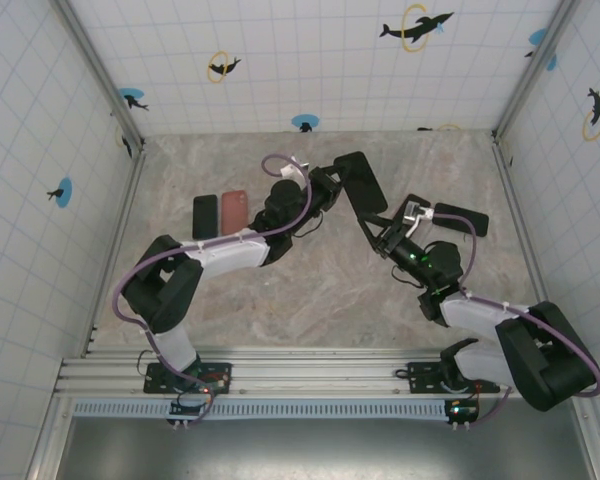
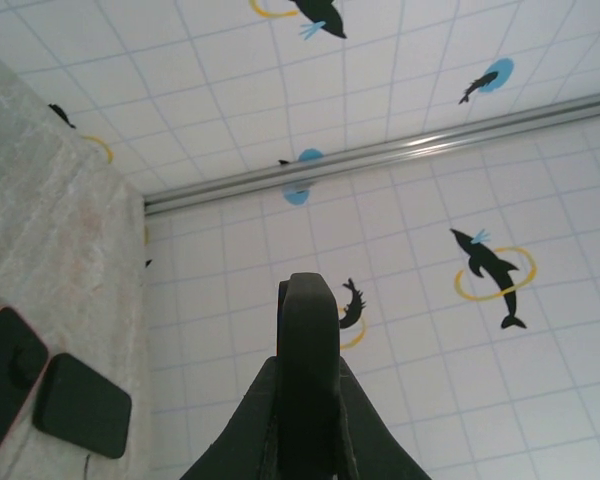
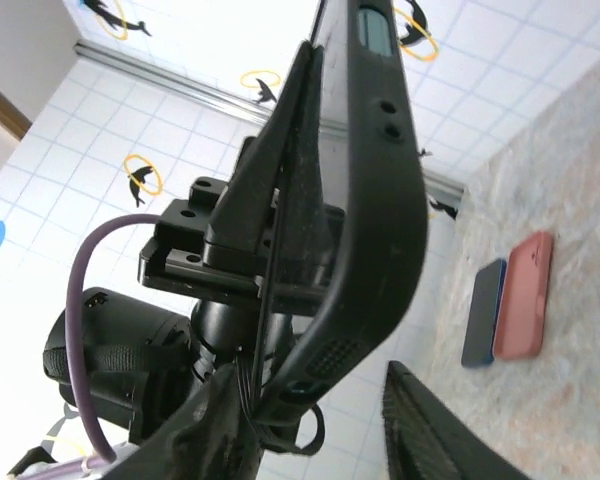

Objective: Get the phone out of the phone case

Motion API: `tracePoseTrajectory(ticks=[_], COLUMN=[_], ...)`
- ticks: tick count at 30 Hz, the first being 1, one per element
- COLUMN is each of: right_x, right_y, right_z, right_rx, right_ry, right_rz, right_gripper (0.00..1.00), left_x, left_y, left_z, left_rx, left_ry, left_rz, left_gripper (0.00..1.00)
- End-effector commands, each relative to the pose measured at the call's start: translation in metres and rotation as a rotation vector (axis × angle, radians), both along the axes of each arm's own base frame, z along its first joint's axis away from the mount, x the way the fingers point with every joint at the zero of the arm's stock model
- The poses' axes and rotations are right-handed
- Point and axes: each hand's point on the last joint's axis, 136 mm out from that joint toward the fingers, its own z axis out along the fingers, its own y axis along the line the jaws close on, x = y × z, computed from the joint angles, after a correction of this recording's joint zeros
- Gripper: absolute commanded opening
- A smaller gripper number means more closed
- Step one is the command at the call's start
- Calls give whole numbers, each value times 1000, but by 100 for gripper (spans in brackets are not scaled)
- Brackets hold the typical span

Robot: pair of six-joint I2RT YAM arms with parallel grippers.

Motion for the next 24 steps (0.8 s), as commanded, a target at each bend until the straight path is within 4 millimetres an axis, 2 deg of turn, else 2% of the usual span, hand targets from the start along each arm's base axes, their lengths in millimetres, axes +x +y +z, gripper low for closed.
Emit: tracePoseTrajectory(ticks=[1,13,24], right_x=[-3,-3,-9], right_y=[-10,-6,4], right_z=[18,26,27], right_rx=[47,60,11], right_ry=[-83,-118,-156], right_rz=[-57,-37,9], right_gripper=[33,16,20], left_x=[-3,-5,-4], left_y=[5,-3,-3], left_z=[41,42,38], left_rx=[-154,-151,-150], left_ry=[-65,-64,-55], left_rz=[32,19,23], left_gripper=[1,1,0])
